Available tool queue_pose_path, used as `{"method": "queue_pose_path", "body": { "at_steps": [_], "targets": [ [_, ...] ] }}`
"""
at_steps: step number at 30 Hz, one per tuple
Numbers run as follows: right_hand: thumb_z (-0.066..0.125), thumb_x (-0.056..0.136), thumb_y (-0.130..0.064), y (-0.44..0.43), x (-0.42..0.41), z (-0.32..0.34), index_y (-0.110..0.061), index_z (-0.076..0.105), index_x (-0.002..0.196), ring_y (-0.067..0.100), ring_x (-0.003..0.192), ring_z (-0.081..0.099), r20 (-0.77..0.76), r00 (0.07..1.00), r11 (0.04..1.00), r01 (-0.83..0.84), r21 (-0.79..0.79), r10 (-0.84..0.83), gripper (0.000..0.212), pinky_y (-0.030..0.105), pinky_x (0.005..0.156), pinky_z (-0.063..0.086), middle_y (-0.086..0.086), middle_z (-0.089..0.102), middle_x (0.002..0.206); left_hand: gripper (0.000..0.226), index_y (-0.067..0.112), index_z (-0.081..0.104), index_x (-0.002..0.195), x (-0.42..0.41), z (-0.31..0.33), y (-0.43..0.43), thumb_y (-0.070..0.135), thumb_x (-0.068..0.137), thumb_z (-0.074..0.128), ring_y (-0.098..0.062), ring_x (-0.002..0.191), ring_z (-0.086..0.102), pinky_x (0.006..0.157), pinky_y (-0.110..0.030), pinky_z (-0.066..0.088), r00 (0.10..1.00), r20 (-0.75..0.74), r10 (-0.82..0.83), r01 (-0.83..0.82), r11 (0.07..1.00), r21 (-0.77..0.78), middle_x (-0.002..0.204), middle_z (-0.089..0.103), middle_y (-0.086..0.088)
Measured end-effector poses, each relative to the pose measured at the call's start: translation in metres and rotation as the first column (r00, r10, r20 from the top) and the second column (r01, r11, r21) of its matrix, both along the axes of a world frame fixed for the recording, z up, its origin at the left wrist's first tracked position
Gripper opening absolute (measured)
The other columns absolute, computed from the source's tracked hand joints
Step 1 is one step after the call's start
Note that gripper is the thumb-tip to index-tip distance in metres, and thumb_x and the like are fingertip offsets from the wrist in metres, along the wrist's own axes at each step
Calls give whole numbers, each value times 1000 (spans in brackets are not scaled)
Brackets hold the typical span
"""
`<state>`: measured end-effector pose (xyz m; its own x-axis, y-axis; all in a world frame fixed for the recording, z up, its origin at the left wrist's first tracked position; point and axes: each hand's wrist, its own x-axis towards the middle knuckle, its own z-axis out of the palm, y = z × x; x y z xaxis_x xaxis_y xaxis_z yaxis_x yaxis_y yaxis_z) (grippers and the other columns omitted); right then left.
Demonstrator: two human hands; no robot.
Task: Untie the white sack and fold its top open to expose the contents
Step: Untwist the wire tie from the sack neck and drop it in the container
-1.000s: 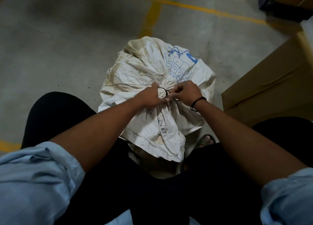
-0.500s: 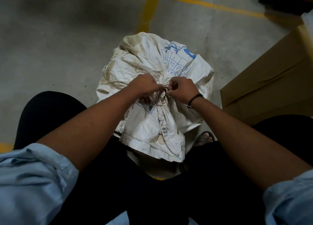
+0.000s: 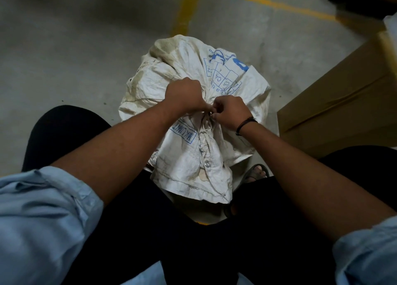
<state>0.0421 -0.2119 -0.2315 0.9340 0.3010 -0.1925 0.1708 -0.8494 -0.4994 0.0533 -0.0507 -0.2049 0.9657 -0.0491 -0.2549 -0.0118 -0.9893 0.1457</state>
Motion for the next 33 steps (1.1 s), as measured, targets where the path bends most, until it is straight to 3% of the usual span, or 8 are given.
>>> {"method": "queue_pose_path", "body": {
  "at_steps": [8,11,14,16,18,26,29,33],
  "targets": [
    [64,78,-7,11,-6,4,-10,68,82,24,83,63,-40,996,997,82,2,-82,7,32,69,52,9,70,86,63,20,44,59,-6,-6,5,77,70,69,-24,73,55,64,-33,41,1000,-9,-2,1,994,-111,62,46,1],
    [60,76,-6,16,-8,4,-4,65,71,19,68,57,-106,976,977,200,74,-192,8,26,56,44,9,63,70,53,20,43,58,-13,-7,9,62,83,64,-31,77,60,63,-32,35,996,-56,-66,56,986,-159,60,47,-2],
    [64,75,-13,13,-4,5,3,64,66,17,55,50,-280,912,920,355,168,-300,18,27,52,40,8,56,60,47,10,66,84,-16,-7,12,57,83,75,-35,94,64,64,-32,32,978,-140,-154,120,967,-223,91,69,-18],
    [71,77,-18,10,-6,6,-5,64,62,14,46,51,-396,854,852,455,258,-337,21,26,47,43,6,60,56,82,8,62,117,-22,-11,12,72,69,79,-30,105,60,76,-33,41,976,-156,-150,120,974,-192,114,64,-17],
    [76,76,-14,8,-8,7,-4,66,65,15,44,49,-460,805,756,552,351,-374,18,22,41,38,9,60,56,98,8,54,128,-28,-22,10,76,61,81,-32,115,58,87,-36,46,990,-92,-103,92,988,-123,127,56,-17],
    [74,73,-4,14,-7,7,-3,65,72,12,35,46,-525,773,717,586,377,-356,9,16,36,32,8,58,52,42,21,70,108,-11,-34,21,30,70,85,-24,103,63,72,-27,38,995,-101,14,-44,954,-297,108,69,-3],
    [69,73,-2,15,-5,12,1,64,67,9,33,44,-460,837,797,482,365,-296,8,16,35,34,4,53,44,38,17,72,94,-5,-35,40,20,63,95,-15,83,64,68,-27,45,965,-264,11,-158,825,-542,90,71,3],
    [72,74,1,10,-3,31,14,68,75,16,44,46,-386,847,670,528,522,-366,13,20,43,38,16,58,60,25,3,70,96,5,-25,61,4,77,85,-17,82,63,75,-30,50,916,-378,-131,-253,544,-800,88,69,-8]
  ]
}}
